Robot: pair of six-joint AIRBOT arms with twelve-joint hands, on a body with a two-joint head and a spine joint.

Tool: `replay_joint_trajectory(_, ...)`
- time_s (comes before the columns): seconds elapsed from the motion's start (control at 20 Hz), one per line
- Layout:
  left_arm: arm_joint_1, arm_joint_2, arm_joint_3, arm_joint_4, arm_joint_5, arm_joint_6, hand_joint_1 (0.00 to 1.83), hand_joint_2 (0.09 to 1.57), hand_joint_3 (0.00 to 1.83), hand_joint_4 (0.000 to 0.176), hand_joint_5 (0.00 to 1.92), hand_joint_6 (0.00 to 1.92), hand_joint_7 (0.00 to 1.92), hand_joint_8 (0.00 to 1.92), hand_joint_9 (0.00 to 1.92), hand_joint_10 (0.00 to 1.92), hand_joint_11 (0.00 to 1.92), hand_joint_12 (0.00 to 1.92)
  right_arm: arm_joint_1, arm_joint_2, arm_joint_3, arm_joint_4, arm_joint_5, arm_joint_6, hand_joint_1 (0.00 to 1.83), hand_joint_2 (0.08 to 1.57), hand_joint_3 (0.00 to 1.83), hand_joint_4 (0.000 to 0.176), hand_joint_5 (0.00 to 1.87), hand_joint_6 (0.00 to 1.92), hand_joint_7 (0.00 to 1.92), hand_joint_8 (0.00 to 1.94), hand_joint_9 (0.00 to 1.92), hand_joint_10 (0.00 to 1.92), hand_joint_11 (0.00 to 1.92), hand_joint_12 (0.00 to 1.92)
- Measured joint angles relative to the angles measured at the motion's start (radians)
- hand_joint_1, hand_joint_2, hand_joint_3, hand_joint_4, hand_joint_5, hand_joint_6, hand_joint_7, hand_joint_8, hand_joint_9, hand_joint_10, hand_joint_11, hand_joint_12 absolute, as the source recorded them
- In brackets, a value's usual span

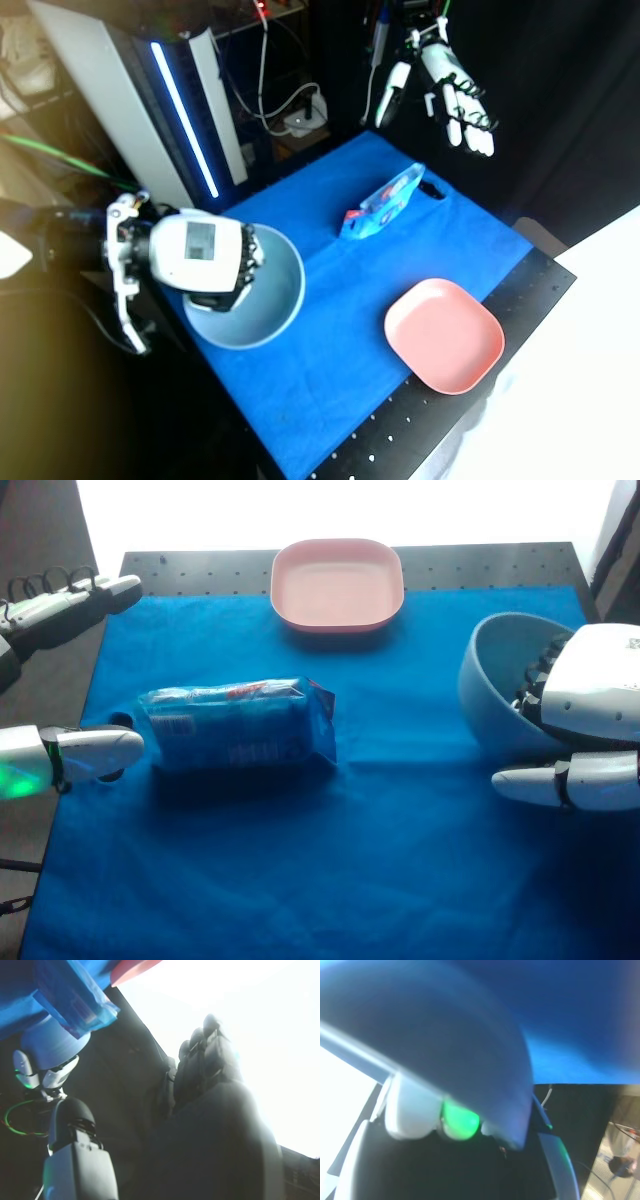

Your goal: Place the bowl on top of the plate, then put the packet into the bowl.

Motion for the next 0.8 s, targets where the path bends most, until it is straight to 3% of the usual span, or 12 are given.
replay_joint_trajectory(0.15,0.002,0.0,0.0,0.0,-0.003,-0.002,0.57,0.99,0.0,0.094,0.17,0.0,0.09,0.0,0.08,0.0,0.0,0.23,0.012,-0.001,0.0,0.001,0.025,0.0,0.5,1.57,0.09,0.0,1.03,1.92,1.57,1.94,1.72,1.92,1.76,1.92)
replay_joint_trajectory(0.3,0.002,0.0,0.0,-0.002,-0.003,-0.003,0.56,1.0,0.0,0.098,0.16,0.0,0.08,0.0,0.08,0.0,0.0,0.27,0.027,-0.001,0.0,0.005,0.048,0.0,0.72,1.55,0.01,0.0,1.12,1.92,1.54,1.94,1.65,1.92,1.66,1.92)
replay_joint_trajectory(0.45,0.006,-0.001,0.0,-0.003,-0.008,-0.004,0.56,1.0,0.0,0.096,0.16,0.0,0.08,0.0,0.08,0.0,0.0,0.24,0.046,-0.001,0.0,0.024,0.068,0.0,0.84,1.54,0.0,0.0,0.98,1.92,1.5,1.94,1.6,1.92,1.62,1.92)
replay_joint_trajectory(0.55,0.007,-0.001,0.0,-0.003,-0.009,-0.004,0.56,1.0,0.0,0.1,0.16,0.0,0.09,0.0,0.09,0.0,0.0,0.29,0.056,-0.002,0.007,0.042,0.09,0.001,0.5,1.57,0.04,0.0,1.04,1.92,1.5,1.94,1.58,1.92,1.58,1.92)
replay_joint_trajectory(0.7,0.007,-0.001,0.0,-0.003,-0.009,-0.004,0.56,0.99,0.0,0.096,0.17,0.0,0.1,0.0,0.1,0.0,0.0,0.32,0.08,-0.028,0.051,0.089,0.095,0.002,0.31,1.57,0.07,0.0,1.2,1.92,1.53,1.94,1.63,1.92,1.61,1.92)
replay_joint_trajectory(0.8,0.007,-0.001,0.0,-0.003,-0.009,-0.005,0.59,0.98,0.0,0.115,0.16,0.0,0.1,0.0,0.1,0.0,0.0,0.29,0.099,-0.057,0.085,0.105,0.09,0.001,0.36,1.57,0.06,0.0,1.12,1.92,1.49,1.94,1.61,1.92,1.6,1.92)
